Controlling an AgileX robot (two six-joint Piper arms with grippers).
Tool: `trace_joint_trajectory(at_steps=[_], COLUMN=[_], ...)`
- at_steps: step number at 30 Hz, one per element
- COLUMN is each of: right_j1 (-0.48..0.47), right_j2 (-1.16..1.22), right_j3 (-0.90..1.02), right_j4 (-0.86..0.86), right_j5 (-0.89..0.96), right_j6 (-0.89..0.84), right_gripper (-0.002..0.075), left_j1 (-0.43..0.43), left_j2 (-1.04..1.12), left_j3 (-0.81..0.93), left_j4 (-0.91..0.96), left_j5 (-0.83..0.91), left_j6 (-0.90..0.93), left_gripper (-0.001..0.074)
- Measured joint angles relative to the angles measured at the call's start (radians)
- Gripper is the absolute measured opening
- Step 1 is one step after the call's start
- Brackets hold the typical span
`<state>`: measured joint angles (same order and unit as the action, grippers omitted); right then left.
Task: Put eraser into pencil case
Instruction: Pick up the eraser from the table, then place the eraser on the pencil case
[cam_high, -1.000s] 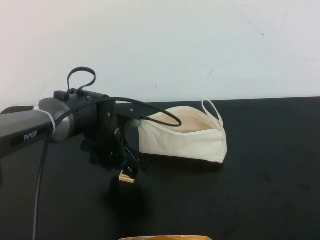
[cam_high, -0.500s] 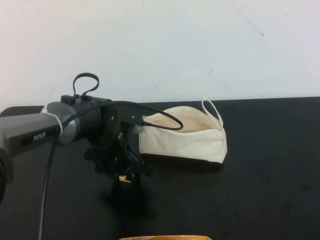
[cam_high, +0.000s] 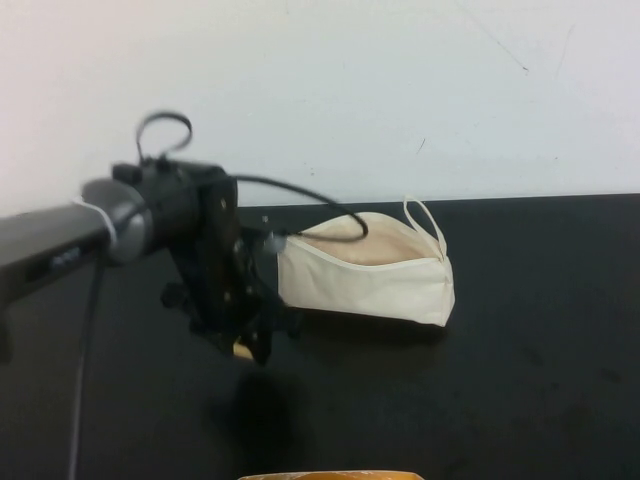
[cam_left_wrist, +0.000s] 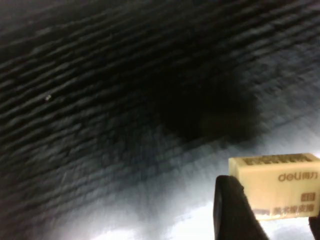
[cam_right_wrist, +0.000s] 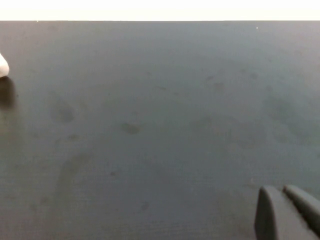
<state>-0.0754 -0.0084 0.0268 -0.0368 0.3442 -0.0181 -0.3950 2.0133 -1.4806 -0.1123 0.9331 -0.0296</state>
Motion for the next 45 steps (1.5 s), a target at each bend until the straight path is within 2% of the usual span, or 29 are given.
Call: trace_joint_trajectory(at_steps=[5, 10, 13, 17, 25, 28, 30, 33, 35, 37, 40, 45], right_j1=[0.0, 0.0, 0.0, 0.0, 0.0, 0.0, 0.0, 0.0, 0.0, 0.0, 0.0, 0.0], right_j2=[0.0, 0.0, 0.0, 0.0, 0.0, 0.0, 0.0, 0.0, 0.0, 0.0, 0.0, 0.0], right_j3=[0.0, 0.0, 0.0, 0.0, 0.0, 0.0, 0.0, 0.0, 0.0, 0.0, 0.0, 0.0], right_j4=[0.0, 0.0, 0.0, 0.0, 0.0, 0.0, 0.0, 0.0, 0.0, 0.0, 0.0, 0.0], right_j5=[0.0, 0.0, 0.0, 0.0, 0.0, 0.0, 0.0, 0.0, 0.0, 0.0, 0.0, 0.0], right_j6=[0.0, 0.0, 0.0, 0.0, 0.0, 0.0, 0.0, 0.0, 0.0, 0.0, 0.0, 0.0], right_gripper=[-0.0001, -0.0001, -0.0001, -0.0001, -0.0001, -0.0001, -0.0001, -0.0001, -0.0001, -0.0001, -0.0001, -0.0001], left_j1=[0.0, 0.0, 0.0, 0.002, 0.0, 0.0, 0.0, -0.002, -0.002, -0.002, -0.002, 0.0], left_j2=[-0.138, -0.245, -0.24, -0.183, -0.093, -0.084, -0.075, -0.064, -0.061, -0.059, -0.059, -0.1], left_j3=[-0.039, -0.07, -0.074, -0.074, -0.074, -0.074, -0.076, -0.077, -0.077, -0.084, -0.116, -0.175], left_j4=[-0.002, -0.045, -0.103, -0.218, -0.452, -0.484, -0.496, -0.502, -0.502, -0.502, -0.498, -0.477], left_j5=[0.028, -0.171, -0.296, -0.371, -0.421, -0.425, -0.425, -0.428, -0.428, -0.404, -0.351, -0.306], left_j6=[0.021, 0.04, 0.072, 0.149, 0.363, 0.404, 0.414, 0.419, 0.422, 0.426, 0.428, 0.381], left_gripper=[0.0281, 0.0281, 0.0281, 0.0281, 0.0281, 0.0286, 0.0335, 0.0452, 0.0487, 0.0491, 0.0426, 0.012])
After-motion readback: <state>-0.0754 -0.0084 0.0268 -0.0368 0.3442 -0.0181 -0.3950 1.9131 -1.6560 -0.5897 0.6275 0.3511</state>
